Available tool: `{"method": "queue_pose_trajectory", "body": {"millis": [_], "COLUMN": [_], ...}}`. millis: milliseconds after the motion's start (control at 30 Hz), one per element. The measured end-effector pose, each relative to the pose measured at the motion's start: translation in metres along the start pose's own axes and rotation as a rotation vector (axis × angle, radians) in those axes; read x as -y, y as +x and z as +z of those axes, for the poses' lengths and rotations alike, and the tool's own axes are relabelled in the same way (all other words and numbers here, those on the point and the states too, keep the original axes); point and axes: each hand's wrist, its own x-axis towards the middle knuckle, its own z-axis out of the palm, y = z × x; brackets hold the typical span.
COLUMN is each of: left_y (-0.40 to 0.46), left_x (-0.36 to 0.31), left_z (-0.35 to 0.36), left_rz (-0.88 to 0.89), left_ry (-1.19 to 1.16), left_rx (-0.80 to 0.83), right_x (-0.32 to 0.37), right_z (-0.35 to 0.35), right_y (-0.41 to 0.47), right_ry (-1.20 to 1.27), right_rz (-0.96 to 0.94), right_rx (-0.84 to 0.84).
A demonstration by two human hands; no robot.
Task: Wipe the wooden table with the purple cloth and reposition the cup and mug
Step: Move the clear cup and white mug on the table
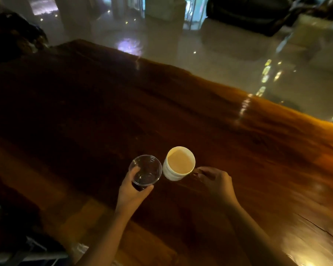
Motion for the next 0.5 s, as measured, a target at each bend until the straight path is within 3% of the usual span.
{"method": "queue_pose_trajectory", "body": {"millis": [333,500], "left_y": [-0.034,-0.046], "left_x": [-0.109,-0.156], "left_z": [0.135,0.22], "left_rz": [0.205,0.291], "left_ry": [-0.089,-0.075], "left_rx": [0.181,0.251], "right_x": [-0.073,-0.123], "right_z": [-0.182,-0.266], "right_y": [-0.049,-0.062], "right_ry": [0.188,0.141], "right_rz": [0.057,0.072], "right_rx": [-0.244,-0.324]}}
